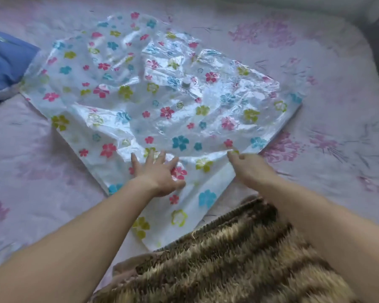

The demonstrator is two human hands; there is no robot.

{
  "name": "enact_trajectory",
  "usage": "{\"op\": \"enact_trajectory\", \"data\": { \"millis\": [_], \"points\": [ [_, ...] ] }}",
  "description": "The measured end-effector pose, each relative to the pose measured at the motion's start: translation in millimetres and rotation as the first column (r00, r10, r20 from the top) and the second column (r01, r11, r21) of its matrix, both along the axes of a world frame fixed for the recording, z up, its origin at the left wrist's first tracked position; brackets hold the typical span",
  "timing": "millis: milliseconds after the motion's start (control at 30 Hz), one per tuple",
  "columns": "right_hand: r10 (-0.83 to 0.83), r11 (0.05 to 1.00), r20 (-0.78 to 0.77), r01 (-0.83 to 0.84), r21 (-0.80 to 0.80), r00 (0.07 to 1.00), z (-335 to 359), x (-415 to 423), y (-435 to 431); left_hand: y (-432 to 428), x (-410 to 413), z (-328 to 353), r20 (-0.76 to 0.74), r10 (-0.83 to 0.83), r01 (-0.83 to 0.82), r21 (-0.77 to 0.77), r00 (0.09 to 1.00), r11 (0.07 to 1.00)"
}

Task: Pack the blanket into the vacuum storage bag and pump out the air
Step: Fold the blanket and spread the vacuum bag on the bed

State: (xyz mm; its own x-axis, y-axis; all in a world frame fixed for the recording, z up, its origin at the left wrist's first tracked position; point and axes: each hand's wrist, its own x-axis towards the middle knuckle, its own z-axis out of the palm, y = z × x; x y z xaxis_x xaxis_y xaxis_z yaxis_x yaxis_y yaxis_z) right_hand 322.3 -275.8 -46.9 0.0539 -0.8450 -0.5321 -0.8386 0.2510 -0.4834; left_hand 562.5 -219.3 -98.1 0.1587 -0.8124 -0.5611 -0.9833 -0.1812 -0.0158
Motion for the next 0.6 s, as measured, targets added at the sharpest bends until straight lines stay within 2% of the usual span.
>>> {"op": "enact_trajectory", "data": {
  "millis": [33, 67, 100, 167, 200, 267, 367, 433, 500, 533, 600],
  "points": [
    [0.092, 0.981, -0.162, -0.117, -0.154, 0.982, -2.1, -7.9, -6.3, 4.3, 2.0, -2.9, 0.020, -0.007, 0.007, 0.007, 1.000, 1.000],
    [0.148, 0.955, -0.250, -0.204, -0.214, 0.957, -4.6, -13.8, -12.1, 7.9, 3.7, -5.2, 0.034, -0.005, 0.005, 0.006, 0.999, 1.000],
    [0.225, 0.932, -0.306, -0.296, -0.208, 0.925, -7.9, -17.9, -18.7, 10.6, 5.9, -6.2, 0.047, -0.001, 0.001, 0.003, 0.999, 1.000],
    [0.463, 0.851, -0.366, -0.520, -0.070, 0.807, -15.1, -21.1, -27.2, 17.4, 14.4, -4.1, 0.090, -0.005, 0.004, 0.013, 0.996, 1.000],
    [0.545, 0.812, -0.355, -0.584, -0.001, 0.759, -18.2, -20.1, -28.7, 20.7, 21.5, -1.6, 0.121, -0.006, 0.004, 0.017, 0.993, 1.000],
    [0.614, 0.783, -0.258, -0.615, 0.088, 0.746, -19.8, -14.2, -23.5, 26.3, 38.5, 5.1, 0.207, 0.002, -0.011, 0.039, 0.978, 0.999],
    [0.708, 0.705, -0.199, -0.696, 0.137, 0.678, -20.5, 2.6, -6.0, 25.5, 53.6, 16.9, 0.305, 0.027, -0.048, 0.061, 0.952, 0.997],
    [0.742, 0.669, -0.102, -0.723, 0.171, 0.663, -19.5, 15.4, 3.0, 24.9, 47.5, 20.2, 0.234, 0.150, -0.155, 0.003, 0.961, 0.988],
    [0.695, 0.710, 0.022, -0.691, 0.135, 0.719, -15.5, 20.7, 1.6, 31.8, 29.0, 15.4, 0.055, 0.309, -0.305, -0.066, 0.950, 0.950],
    [0.662, 0.745, 0.036, -0.662, 0.077, 0.749, -15.9, 20.4, -2.1, 38.7, 18.6, 9.2, -0.030, 0.342, -0.344, -0.078, 0.939, 0.936],
    [0.645, 0.760, -0.079, -0.649, -0.038, 0.760, -20.2, 15.8, -13.6, 58.1, 0.3, -7.6, -0.098, 0.319, -0.326, -0.068, 0.943, 0.943]
  ]
}}
